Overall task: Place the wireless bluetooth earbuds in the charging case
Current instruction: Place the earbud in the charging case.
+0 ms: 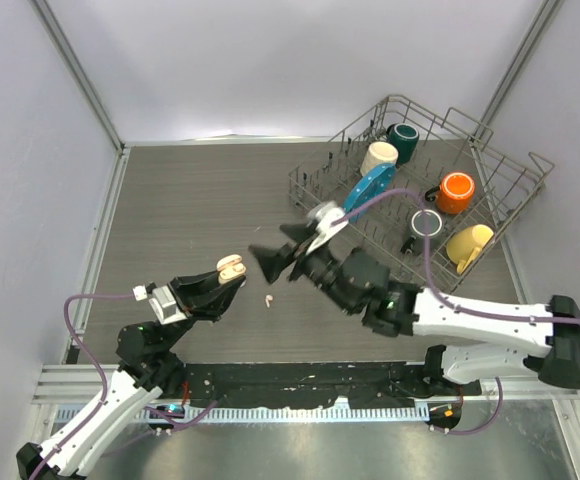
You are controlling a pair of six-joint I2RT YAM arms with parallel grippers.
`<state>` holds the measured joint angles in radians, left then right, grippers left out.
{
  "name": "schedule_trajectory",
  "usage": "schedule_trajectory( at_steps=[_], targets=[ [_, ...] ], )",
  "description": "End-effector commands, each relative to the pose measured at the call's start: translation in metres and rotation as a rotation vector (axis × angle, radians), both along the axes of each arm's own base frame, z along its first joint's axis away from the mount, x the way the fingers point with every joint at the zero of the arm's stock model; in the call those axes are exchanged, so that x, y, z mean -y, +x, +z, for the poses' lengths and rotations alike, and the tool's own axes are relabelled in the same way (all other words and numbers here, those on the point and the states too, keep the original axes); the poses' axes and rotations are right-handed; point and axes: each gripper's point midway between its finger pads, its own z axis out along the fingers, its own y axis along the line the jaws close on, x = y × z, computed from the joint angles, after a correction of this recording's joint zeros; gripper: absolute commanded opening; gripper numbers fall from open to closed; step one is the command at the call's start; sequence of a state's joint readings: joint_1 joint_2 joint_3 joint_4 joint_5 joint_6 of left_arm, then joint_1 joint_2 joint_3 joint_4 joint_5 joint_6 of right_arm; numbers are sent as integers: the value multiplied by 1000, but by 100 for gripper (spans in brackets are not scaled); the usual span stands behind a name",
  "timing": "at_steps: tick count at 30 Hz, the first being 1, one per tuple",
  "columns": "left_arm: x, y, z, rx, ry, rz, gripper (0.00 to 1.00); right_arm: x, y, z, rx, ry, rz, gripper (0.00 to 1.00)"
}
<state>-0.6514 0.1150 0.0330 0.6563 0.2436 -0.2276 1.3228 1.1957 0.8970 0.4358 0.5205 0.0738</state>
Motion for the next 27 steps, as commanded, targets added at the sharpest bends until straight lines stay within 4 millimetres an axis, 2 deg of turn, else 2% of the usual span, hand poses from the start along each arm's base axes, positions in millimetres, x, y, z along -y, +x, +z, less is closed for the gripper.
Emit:
schedule_trajectory(
  at_steps=[1, 3, 7, 12, 15, 27],
  targets=[
    [-1, 4, -20, 10, 8, 21, 0, 28, 16, 37, -264, 281, 72, 84],
    [-1, 3, -19, 15, 9, 20, 0, 35, 19, 33, -312, 299, 107, 84],
    [-1, 3, -17, 25, 7, 23, 0, 33, 10, 20, -379, 274, 162, 85],
    [0, 0, -13, 41, 5, 10, 0, 14, -8, 6, -464, 256, 284, 85],
    [0, -2, -9, 59, -2, 3, 0, 2, -20, 5, -503, 275, 384, 85],
    [1, -6, -2, 77, -8, -17, 0, -18, -20, -4, -561, 308, 461, 85]
  ],
)
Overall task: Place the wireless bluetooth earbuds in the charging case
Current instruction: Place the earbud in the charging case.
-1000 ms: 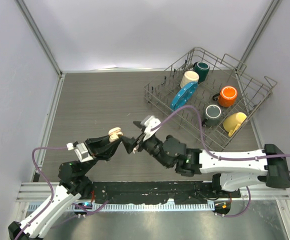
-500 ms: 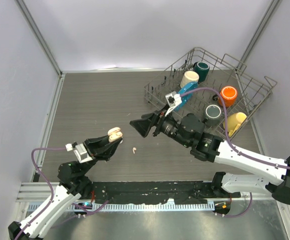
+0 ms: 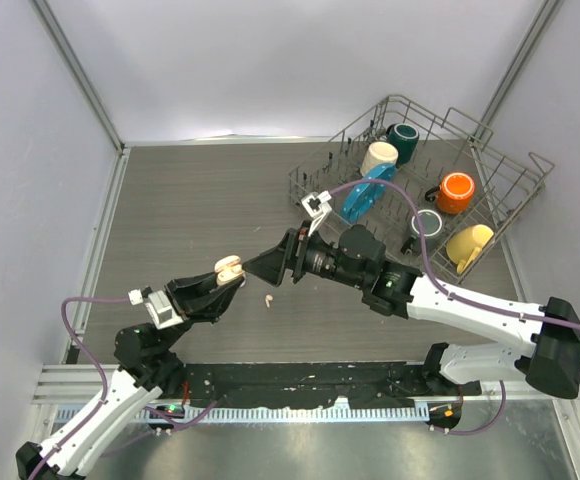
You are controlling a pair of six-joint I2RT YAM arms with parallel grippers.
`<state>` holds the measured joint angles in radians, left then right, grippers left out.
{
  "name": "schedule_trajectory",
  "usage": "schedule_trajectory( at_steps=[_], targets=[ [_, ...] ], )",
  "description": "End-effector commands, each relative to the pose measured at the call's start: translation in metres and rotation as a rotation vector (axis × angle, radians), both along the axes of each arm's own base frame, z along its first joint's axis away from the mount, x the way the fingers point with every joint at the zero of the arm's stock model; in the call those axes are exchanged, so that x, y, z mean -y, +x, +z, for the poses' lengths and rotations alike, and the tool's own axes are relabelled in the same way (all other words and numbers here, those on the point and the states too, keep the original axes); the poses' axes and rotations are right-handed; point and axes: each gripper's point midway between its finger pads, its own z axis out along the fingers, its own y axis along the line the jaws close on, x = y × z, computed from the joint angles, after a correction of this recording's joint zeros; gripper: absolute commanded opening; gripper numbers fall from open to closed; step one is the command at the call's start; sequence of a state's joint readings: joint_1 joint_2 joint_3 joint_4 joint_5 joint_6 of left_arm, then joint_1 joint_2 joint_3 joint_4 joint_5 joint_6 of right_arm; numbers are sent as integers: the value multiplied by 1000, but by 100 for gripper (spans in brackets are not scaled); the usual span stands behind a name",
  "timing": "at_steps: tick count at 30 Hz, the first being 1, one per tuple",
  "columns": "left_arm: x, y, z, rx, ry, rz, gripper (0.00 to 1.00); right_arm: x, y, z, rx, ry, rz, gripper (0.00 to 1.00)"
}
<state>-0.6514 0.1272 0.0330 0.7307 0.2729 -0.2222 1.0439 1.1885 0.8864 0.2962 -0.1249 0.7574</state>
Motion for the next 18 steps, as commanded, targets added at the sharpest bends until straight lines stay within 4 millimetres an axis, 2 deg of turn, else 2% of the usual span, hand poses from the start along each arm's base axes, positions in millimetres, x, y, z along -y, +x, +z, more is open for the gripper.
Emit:
schedule_trajectory(
  at_steps=[1, 10, 14, 18],
  targets=[
    [2, 2, -16, 14, 16, 2, 0, -7, -3, 17, 8, 83, 41, 85],
    [2, 2, -15, 13, 11, 3, 0, -11, 1, 9, -9, 68, 52, 81],
    [2, 2, -15, 12, 7, 0, 0, -12, 3, 2, -26, 53, 44, 71],
    [2, 1, -14, 11, 1, -6, 0, -13, 6, -2, -32, 49, 33, 70]
  ],
)
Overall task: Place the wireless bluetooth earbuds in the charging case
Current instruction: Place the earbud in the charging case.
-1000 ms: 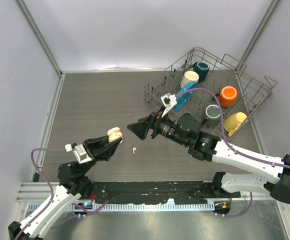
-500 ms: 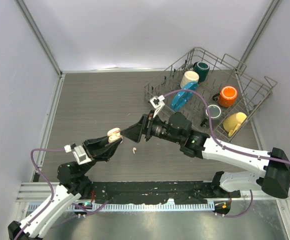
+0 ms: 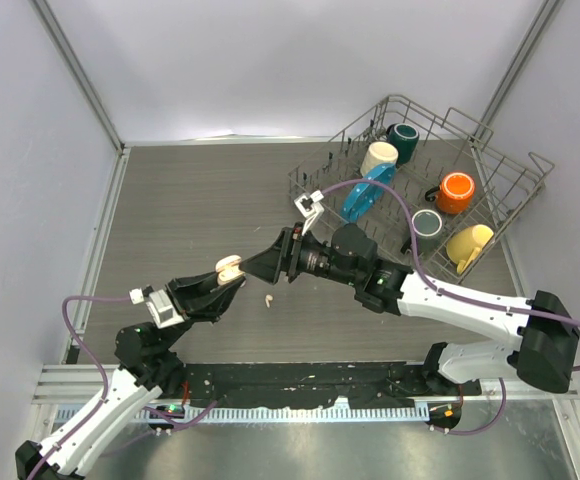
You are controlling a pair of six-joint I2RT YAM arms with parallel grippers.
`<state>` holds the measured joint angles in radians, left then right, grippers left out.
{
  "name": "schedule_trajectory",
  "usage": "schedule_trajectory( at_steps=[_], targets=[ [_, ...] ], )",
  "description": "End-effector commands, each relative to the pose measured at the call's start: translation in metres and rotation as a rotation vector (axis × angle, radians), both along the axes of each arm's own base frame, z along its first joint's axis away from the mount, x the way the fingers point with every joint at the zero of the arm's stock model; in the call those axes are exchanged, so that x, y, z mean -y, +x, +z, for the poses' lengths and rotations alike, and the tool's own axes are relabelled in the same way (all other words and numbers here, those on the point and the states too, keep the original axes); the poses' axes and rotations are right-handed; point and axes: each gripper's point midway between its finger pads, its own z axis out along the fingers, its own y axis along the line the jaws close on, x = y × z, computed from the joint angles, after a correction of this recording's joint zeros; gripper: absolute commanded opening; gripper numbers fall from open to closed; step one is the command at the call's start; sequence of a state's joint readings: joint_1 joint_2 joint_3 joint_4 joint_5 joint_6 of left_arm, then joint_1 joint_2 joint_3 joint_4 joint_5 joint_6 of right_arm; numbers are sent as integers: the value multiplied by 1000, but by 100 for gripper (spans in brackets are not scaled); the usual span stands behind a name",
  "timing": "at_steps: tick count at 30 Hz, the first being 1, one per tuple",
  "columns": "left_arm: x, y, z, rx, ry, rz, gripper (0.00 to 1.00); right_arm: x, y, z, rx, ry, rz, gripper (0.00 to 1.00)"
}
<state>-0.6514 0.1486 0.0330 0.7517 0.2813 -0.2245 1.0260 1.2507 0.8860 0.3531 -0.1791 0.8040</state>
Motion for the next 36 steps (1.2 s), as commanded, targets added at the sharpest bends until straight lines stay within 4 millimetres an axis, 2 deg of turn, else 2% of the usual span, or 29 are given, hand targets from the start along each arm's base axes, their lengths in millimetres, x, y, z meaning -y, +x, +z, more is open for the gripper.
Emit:
schedule_trajectory(
  at_steps=[1, 6, 13, 24, 29, 36],
  targets=[
    [0, 1, -13, 11, -3, 2, 0, -1, 5, 9, 16, 35, -16, 70],
    [0, 0, -14, 10, -3, 0, 0, -2, 6, 10, 17, 33, -18, 70],
    [0, 2, -17, 6, -1, 9, 0, -4, -10, 18, -6, 103, 80, 81],
    [3, 0, -18, 11, 12, -12, 0, -25, -21, 12, -92, 149, 203, 81],
    [6, -2, -19, 16, 23, -28, 0, -32, -24, 15, -120, 188, 245, 69],
    [6, -1, -22, 8, 32, -25, 0, -33, -28, 12, -135, 190, 274, 46]
  ],
)
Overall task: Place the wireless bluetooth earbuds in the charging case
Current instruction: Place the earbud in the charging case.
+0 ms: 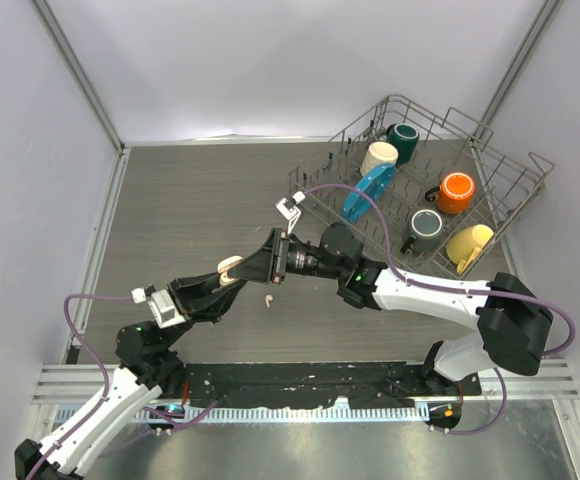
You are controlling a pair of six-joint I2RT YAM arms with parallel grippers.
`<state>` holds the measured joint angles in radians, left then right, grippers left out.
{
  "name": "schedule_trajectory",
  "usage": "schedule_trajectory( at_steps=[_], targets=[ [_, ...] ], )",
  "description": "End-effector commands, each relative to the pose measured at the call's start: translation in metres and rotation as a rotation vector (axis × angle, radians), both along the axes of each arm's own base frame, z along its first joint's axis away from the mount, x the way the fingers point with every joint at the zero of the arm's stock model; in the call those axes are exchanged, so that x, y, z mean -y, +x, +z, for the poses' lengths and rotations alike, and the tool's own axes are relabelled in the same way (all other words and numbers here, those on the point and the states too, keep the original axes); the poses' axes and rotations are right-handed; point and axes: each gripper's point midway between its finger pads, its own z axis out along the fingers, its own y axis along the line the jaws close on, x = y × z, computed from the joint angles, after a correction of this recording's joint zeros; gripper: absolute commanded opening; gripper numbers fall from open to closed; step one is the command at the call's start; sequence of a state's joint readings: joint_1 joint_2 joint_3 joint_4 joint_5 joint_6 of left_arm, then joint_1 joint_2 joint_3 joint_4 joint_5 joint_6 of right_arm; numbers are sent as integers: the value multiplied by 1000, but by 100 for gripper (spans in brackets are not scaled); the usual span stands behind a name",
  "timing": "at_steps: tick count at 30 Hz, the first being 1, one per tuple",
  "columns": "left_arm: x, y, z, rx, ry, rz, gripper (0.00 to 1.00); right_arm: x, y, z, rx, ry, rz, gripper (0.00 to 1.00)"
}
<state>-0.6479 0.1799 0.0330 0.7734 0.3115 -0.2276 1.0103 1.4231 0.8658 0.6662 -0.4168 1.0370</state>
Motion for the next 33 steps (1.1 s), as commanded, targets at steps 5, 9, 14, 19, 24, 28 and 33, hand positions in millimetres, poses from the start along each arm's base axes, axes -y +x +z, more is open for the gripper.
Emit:
schedule_trajectory(
  at_steps=[5, 9, 14, 19, 24, 28, 33],
  targets=[
    [2, 4, -22, -11, 18, 8, 0, 0, -10, 16, 25, 38, 57, 31],
    [2, 8, -25, -29, 27, 19, 1, 1, -11, 16, 56, 18, 61, 26],
    [3, 10, -28, -49, 41, 21, 4, 3, -2, 14, 109, -57, 8, 23],
    [4, 12, -30, -57, 55, 25, 4, 6, 8, 11, 168, -137, -42, 23],
    [6, 13, -33, -66, 64, 24, 3, 8, 13, 4, 186, -193, -69, 22],
    [7, 13, -33, -68, 71, 20, 0, 8, 14, 3, 197, -203, -74, 26],
    [3, 17, -36, -81, 60, 47, 0, 12, 17, 5, 211, -207, -101, 57]
  ],
)
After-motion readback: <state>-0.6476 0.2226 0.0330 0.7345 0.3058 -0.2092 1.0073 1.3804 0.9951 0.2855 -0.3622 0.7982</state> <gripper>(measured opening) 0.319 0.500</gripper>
